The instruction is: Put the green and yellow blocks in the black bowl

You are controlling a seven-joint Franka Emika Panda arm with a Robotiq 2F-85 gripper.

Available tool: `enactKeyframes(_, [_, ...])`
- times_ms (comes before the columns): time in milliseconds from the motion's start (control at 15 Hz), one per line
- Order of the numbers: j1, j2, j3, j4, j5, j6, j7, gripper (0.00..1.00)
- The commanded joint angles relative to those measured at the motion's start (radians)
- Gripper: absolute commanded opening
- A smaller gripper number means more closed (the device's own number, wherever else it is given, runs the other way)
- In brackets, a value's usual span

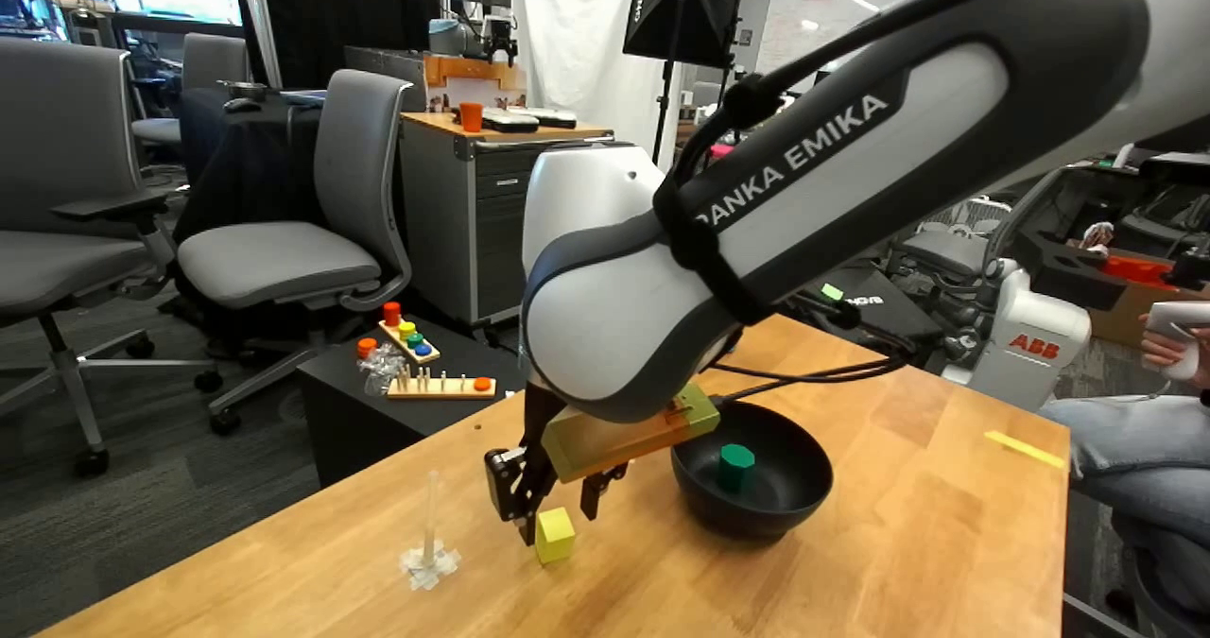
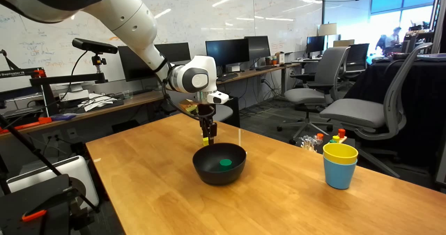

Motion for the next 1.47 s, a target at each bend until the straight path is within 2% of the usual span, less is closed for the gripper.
enactKeyframes(0, [-0.005, 0.041, 0.002, 0.085, -0.026, -0.070, -0.007, 0.38])
enactKeyframes(267, [-0.004, 0.052, 0.004, 0.112, -0.023, -0.103, -0.002, 0.08])
enactKeyframes(333, [-0.005, 0.046, 0.007, 0.111, -0.019, -0.105, -0.001, 0.13])
enactKeyframes(600, [0.011, -0.025, 0.000, 0.048, -0.029, -0.067, 0.006, 0.12])
enactKeyframes(933, [0.030, -0.167, -0.016, -0.100, -0.072, 0.020, 0.016, 0.10])
enactKeyframes(1400, [0.018, -0.313, -0.054, -0.308, -0.093, 0.101, 0.078, 0.08])
